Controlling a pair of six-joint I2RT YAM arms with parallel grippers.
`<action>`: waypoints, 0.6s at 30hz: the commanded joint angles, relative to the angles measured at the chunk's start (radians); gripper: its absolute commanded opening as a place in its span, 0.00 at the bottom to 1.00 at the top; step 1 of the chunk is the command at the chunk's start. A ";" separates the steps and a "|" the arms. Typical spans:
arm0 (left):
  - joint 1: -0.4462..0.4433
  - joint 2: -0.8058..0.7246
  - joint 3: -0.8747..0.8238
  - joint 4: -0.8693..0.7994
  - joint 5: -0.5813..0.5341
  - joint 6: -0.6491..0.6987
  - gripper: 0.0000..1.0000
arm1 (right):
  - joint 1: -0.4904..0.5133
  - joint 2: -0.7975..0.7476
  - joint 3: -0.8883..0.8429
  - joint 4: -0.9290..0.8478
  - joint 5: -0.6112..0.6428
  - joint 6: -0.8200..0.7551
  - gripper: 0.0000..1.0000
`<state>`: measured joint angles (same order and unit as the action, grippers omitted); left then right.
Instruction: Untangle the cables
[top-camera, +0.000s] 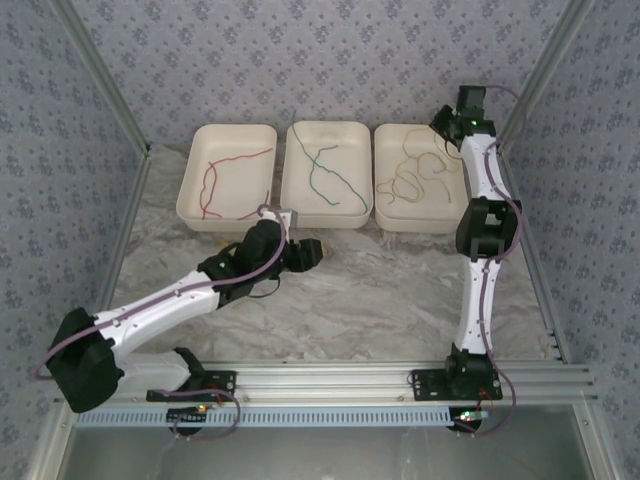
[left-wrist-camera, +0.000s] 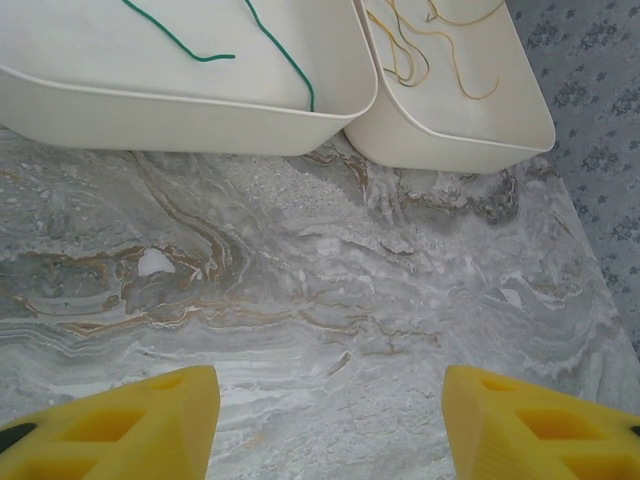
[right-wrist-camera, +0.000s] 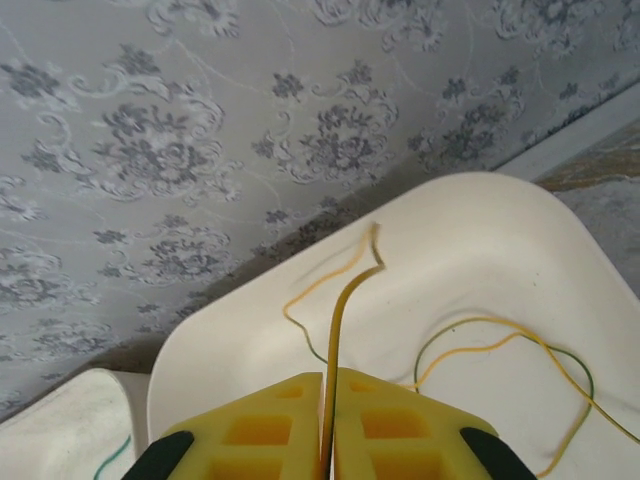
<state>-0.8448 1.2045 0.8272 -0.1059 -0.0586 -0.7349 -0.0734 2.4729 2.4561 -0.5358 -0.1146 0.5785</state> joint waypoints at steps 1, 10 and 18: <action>-0.002 -0.044 -0.011 -0.028 -0.030 -0.009 0.61 | 0.003 0.011 -0.023 -0.061 0.024 0.016 0.12; -0.003 -0.103 -0.029 -0.057 -0.047 -0.018 0.61 | -0.002 0.060 -0.015 -0.179 0.022 0.043 0.10; -0.002 -0.163 -0.039 -0.098 -0.058 -0.030 0.61 | -0.008 0.062 -0.054 -0.208 0.068 0.065 0.36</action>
<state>-0.8448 1.0824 0.7895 -0.1707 -0.0952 -0.7536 -0.0761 2.5244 2.4039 -0.6945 -0.0750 0.6331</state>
